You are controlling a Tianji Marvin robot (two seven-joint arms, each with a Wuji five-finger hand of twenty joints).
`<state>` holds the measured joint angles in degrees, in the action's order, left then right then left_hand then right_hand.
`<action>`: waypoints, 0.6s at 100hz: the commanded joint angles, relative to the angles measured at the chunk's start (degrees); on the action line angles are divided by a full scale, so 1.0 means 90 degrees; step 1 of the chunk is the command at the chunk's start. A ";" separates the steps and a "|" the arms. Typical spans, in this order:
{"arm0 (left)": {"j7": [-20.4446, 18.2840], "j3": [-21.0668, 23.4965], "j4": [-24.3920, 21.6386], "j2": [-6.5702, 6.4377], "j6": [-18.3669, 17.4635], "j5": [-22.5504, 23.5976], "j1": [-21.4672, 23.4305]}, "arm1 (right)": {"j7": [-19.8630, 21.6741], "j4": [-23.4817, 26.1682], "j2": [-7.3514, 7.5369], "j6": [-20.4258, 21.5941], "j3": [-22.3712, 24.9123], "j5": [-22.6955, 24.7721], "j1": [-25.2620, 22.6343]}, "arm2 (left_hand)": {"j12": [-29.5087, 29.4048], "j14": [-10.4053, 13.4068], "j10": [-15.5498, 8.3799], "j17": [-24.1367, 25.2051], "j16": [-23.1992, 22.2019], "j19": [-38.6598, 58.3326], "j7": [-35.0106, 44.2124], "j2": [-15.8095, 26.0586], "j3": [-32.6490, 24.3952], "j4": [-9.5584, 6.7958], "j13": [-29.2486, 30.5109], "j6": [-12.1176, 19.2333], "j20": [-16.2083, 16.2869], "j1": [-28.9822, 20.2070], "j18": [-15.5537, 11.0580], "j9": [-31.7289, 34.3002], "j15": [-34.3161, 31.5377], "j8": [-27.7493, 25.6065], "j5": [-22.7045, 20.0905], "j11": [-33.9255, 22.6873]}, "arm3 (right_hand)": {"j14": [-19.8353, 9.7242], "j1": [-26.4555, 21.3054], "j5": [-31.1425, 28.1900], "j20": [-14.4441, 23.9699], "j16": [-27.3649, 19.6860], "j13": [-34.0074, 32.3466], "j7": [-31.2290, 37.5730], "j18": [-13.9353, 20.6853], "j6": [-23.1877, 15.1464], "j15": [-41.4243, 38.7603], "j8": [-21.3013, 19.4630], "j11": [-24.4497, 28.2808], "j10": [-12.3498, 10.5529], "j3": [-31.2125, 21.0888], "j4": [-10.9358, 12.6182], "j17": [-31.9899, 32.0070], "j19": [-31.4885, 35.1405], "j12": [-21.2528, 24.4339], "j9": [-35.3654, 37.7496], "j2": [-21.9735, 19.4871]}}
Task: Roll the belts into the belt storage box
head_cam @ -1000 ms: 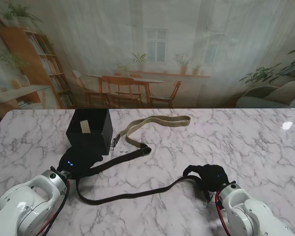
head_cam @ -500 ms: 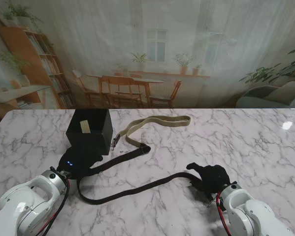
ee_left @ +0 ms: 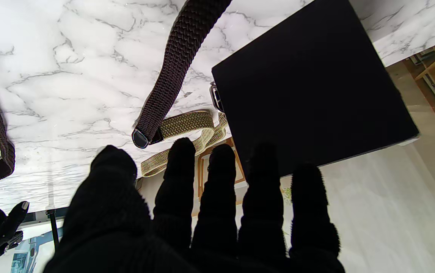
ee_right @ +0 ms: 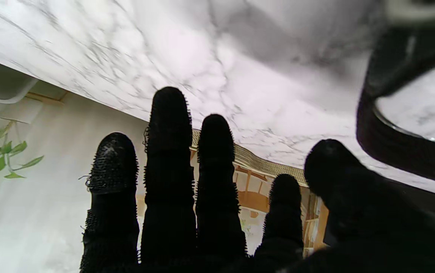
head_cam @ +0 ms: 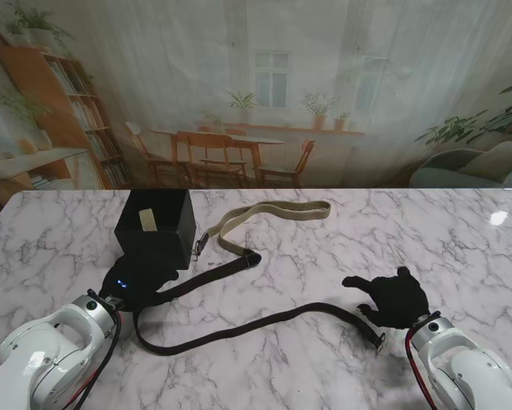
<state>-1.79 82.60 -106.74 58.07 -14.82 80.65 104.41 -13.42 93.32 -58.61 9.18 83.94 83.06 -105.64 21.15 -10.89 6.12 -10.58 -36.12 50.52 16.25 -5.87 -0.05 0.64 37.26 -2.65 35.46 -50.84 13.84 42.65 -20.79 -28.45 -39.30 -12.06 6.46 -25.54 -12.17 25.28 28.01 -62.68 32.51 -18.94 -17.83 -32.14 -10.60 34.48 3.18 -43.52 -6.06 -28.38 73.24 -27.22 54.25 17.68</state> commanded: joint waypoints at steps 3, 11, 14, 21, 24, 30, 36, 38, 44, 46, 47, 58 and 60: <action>-0.0071 -0.0021 0.0026 0.0009 0.0010 -0.0007 -0.0004 | 0.0131 0.0022 0.0090 -0.0039 0.0119 -0.0095 -0.0134 | 0.0097 -0.0123 0.0147 0.0077 -0.0050 -0.0099 -0.0041 0.0239 0.0111 -0.0012 0.0130 -0.0139 -0.0059 -0.0069 0.0311 0.0142 0.0018 0.0075 -0.0047 -0.0071 | -0.0163 -0.0398 0.0303 0.0153 0.0060 0.0417 -0.0064 0.0128 -0.0556 0.0363 0.0217 -0.0440 -0.0013 -0.0408 0.0153 0.0281 -0.0250 0.0239 -0.0773 -0.0012; -0.0046 -0.0024 0.0032 0.0007 0.0019 0.0017 -0.0006 | 0.0383 0.0130 0.0086 0.0120 0.0249 -0.0157 -0.0238 | 0.0101 -0.0107 0.0118 0.0066 -0.0053 -0.0089 -0.0006 0.0184 0.0092 -0.0014 0.0145 -0.0130 -0.0055 -0.0145 0.0312 0.0153 0.0011 0.0027 -0.0034 -0.0079 | -0.0245 -0.0630 0.0477 0.0182 -0.0139 0.0958 -0.0187 0.0150 -0.0742 0.0824 0.0349 -0.0801 0.0094 -0.0761 0.0139 0.0598 -0.0594 0.0651 -0.1761 0.0071; -0.0045 -0.0025 0.0031 0.0007 0.0024 0.0024 -0.0005 | 0.0392 0.0126 0.0090 0.0216 0.0276 -0.0168 -0.0248 | 0.0102 -0.0114 0.0131 0.0062 -0.0052 -0.0089 -0.0003 0.0193 0.0095 -0.0012 0.0146 -0.0126 -0.0056 -0.0142 0.0315 0.0155 0.0012 0.0014 -0.0024 -0.0081 | -0.0278 -0.0732 0.0489 0.0187 -0.0210 0.1112 -0.0179 0.0158 -0.0764 0.0939 0.0369 -0.0796 0.0087 -0.0927 0.0141 0.0683 -0.0693 0.0746 -0.1989 0.0117; -0.0048 -0.0029 0.0037 0.0009 0.0016 -0.0010 -0.0011 | 0.0310 0.0089 0.0121 0.0427 0.0327 -0.0079 -0.0254 | 0.0101 -0.0106 0.0121 0.0063 -0.0051 -0.0092 0.0002 0.0193 0.0098 -0.0009 0.0146 -0.0131 -0.0059 -0.0148 0.0312 0.0151 0.0013 -0.0006 -0.0020 -0.0081 | -0.0354 -0.0903 0.0496 0.0174 -0.0365 0.1309 -0.0185 0.0167 -0.0817 0.1128 0.0409 -0.0801 0.0102 -0.1382 0.0130 0.0772 -0.0876 0.0965 -0.2368 0.0365; -0.0045 -0.0033 0.0044 0.0010 0.0010 -0.0027 -0.0017 | 0.0274 0.0079 0.0142 0.0564 0.0361 -0.0016 -0.0258 | 0.0101 -0.0109 0.0125 0.0065 -0.0051 -0.0094 0.0000 0.0200 0.0098 -0.0009 0.0147 -0.0126 -0.0060 -0.0148 0.0311 0.0151 0.0013 -0.0013 -0.0011 -0.0082 | -0.0397 -0.0960 0.0491 0.0163 -0.0437 0.1378 -0.0184 0.0175 -0.0818 0.1215 0.0420 -0.0785 0.0068 -0.1594 0.0112 0.0806 -0.0949 0.1055 -0.2442 0.0514; -0.0032 -0.0037 0.0052 0.0009 0.0006 -0.0026 -0.0023 | 0.0213 0.0047 0.0169 0.0792 0.0408 0.0031 -0.0259 | 0.0102 -0.0104 0.0115 0.0065 -0.0051 -0.0093 -0.0010 0.0210 0.0099 -0.0009 0.0147 -0.0139 -0.0060 -0.0148 0.0316 0.0150 0.0013 -0.0018 0.0005 -0.0085 | -0.0441 -0.1068 0.0461 0.0130 -0.0536 0.1466 -0.0215 0.0178 -0.0820 0.1349 0.0448 -0.0798 0.0051 -0.1909 0.0077 0.0850 -0.1076 0.1162 -0.2601 0.0765; -0.0023 -0.0038 0.0055 0.0009 0.0010 -0.0016 -0.0023 | 0.0210 0.0026 0.0189 0.1056 0.0467 0.0022 -0.0264 | 0.0102 -0.0107 0.0123 0.0062 -0.0050 -0.0090 -0.0018 0.0217 0.0100 -0.0009 0.0146 -0.0138 -0.0060 -0.0150 0.0312 0.0146 0.0013 -0.0022 0.0015 -0.0086 | -0.0447 -0.1215 0.0408 0.0108 -0.0588 0.1576 -0.0242 0.0163 -0.0825 0.1436 0.0465 -0.0837 0.0057 -0.2130 0.0073 0.0919 -0.1161 0.1214 -0.2734 0.0967; -0.0021 -0.0037 0.0055 0.0009 0.0012 -0.0015 -0.0022 | 0.0220 0.0019 0.0195 0.1158 0.0490 0.0010 -0.0267 | 0.0102 -0.0107 0.0124 0.0062 -0.0051 -0.0090 -0.0023 0.0215 0.0100 -0.0009 0.0146 -0.0130 -0.0060 -0.0151 0.0311 0.0148 0.0013 -0.0022 0.0021 -0.0087 | -0.0456 -0.1227 0.0391 0.0097 -0.0617 0.1612 -0.0303 0.0157 -0.0827 0.1482 0.0493 -0.0863 0.0035 -0.2260 0.0052 0.0943 -0.1212 0.1241 -0.2780 0.1051; -0.0008 -0.0037 0.0057 0.0009 0.0016 -0.0009 -0.0021 | 0.0178 -0.0046 0.0208 0.1398 0.0520 -0.0041 -0.0253 | 0.0102 -0.0112 0.0117 0.0061 -0.0052 -0.0090 -0.0028 0.0209 0.0098 -0.0010 0.0148 -0.0138 -0.0061 -0.0162 0.0314 0.0146 0.0011 -0.0025 0.0023 -0.0089 | -0.0488 -0.1402 0.0309 0.0101 -0.0646 0.1672 -0.0467 0.0171 -0.0830 0.1524 0.0572 -0.0865 0.0008 -0.2475 0.0031 0.0965 -0.1262 0.1264 -0.2855 0.1187; -0.0003 -0.0036 0.0057 0.0008 0.0017 -0.0004 -0.0020 | 0.0154 -0.0069 0.0213 0.1470 0.0528 -0.0053 -0.0246 | 0.0101 -0.0104 0.0118 0.0065 -0.0052 -0.0091 -0.0033 0.0212 0.0099 -0.0010 0.0148 -0.0138 -0.0062 -0.0161 0.0319 0.0141 0.0010 -0.0023 0.0032 -0.0087 | -0.0507 -0.1455 0.0260 0.0104 -0.0654 0.1688 -0.0494 0.0172 -0.0835 0.1536 0.0585 -0.0868 -0.0023 -0.2524 0.0035 0.0970 -0.1267 0.1269 -0.2864 0.1219; 0.0000 -0.0035 0.0057 0.0008 0.0017 -0.0002 -0.0020 | 0.0148 -0.0078 0.0216 0.1509 0.0533 -0.0059 -0.0244 | 0.0101 -0.0111 0.0127 0.0064 -0.0051 -0.0091 -0.0036 0.0214 0.0097 -0.0011 0.0141 -0.0151 -0.0062 -0.0165 0.0320 0.0142 0.0013 -0.0023 0.0034 -0.0088 | -0.0513 -0.1485 0.0201 0.0103 -0.0666 0.1696 -0.0578 0.0177 -0.0834 0.1553 0.0621 -0.0880 -0.0031 -0.2565 0.0025 0.0980 -0.1286 0.1280 -0.2869 0.1237; 0.0054 -0.0027 0.0065 0.0006 0.0012 0.0031 -0.0017 | 0.0150 -0.0191 0.0237 0.1787 0.0545 -0.0132 -0.0209 | 0.0103 -0.0108 0.0119 0.0057 -0.0054 -0.0084 -0.0043 0.0215 0.0099 -0.0010 0.0156 -0.0146 -0.0061 -0.0172 0.0319 0.0149 0.0006 -0.0028 0.0038 -0.0095 | -0.0529 -0.1858 -0.0348 0.0090 -0.0713 0.1848 -0.0578 0.0181 -0.0878 0.1638 0.0615 -0.0952 -0.0079 -0.2781 0.0031 0.1055 -0.1369 0.1316 -0.3017 0.1255; 0.0061 -0.0028 0.0068 0.0006 0.0012 0.0029 -0.0018 | 0.0181 -0.0199 0.0237 0.1808 0.0545 -0.0148 -0.0208 | 0.0104 -0.0110 0.0119 0.0059 -0.0053 -0.0084 -0.0047 0.0222 0.0100 -0.0010 0.0152 -0.0147 -0.0061 -0.0169 0.0318 0.0147 0.0007 -0.0027 0.0045 -0.0096 | -0.0524 -0.1911 -0.0415 0.0088 -0.0719 0.1877 -0.0570 0.0177 -0.0884 0.1650 0.0607 -0.0967 -0.0072 -0.2799 0.0027 0.1062 -0.1380 0.1323 -0.3043 0.1241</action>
<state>-0.88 82.45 -106.40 58.07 -14.80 80.77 104.21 -12.12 92.47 -56.85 25.37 88.88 81.62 -107.43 21.60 -10.93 6.12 -10.58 -36.12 50.52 16.25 -5.87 -0.05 0.64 38.16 -2.67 35.46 -50.91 14.32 42.67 -20.79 -28.39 -39.30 -12.07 2.29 -39.49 -13.94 26.34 22.52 -46.98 27.60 -17.67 -23.60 -20.07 -6.15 27.10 2.65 -65.14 -6.05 -19.92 61.74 -15.93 29.56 26.91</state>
